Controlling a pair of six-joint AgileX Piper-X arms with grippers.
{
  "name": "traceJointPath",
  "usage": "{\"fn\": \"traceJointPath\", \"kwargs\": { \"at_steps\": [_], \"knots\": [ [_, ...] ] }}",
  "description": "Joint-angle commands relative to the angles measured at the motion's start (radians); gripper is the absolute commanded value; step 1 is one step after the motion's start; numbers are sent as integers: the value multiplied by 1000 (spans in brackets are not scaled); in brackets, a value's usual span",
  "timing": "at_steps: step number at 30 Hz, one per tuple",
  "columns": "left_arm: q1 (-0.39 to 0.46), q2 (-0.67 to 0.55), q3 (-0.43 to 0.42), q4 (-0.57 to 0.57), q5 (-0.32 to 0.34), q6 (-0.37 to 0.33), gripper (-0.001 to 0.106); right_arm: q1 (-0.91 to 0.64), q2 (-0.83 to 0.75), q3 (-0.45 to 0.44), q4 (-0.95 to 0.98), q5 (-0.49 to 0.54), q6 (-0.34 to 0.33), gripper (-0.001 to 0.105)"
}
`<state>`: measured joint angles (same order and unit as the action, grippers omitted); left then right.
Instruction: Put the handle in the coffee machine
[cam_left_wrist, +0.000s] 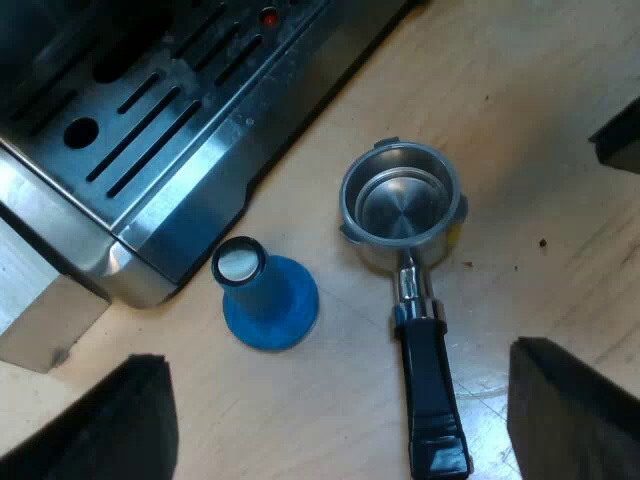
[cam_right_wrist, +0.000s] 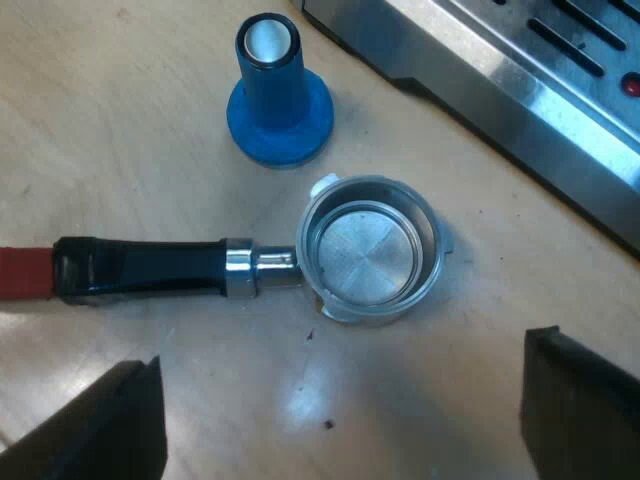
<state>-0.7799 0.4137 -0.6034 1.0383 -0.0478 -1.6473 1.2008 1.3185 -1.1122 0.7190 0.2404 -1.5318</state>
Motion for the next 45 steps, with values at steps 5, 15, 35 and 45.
{"fn": "traceJointPath", "kwargs": {
  "at_steps": [5, 15, 35, 45],
  "knots": [
    [-5, -3, -1, -12, -2, -16, 70, -130, 48, -7, -11, -175, -20, 79],
    [-5, -3, -1, -12, -2, -16, 70, -172, 87, -10, -50, -223, -63, 87],
    [-5, -3, -1, -12, -2, -16, 70, -173, 213, -24, -118, -295, -142, 87],
    [-5, -3, -1, -12, -2, -16, 70, -173, 306, -87, -115, -298, -198, 87]
  ]
}}
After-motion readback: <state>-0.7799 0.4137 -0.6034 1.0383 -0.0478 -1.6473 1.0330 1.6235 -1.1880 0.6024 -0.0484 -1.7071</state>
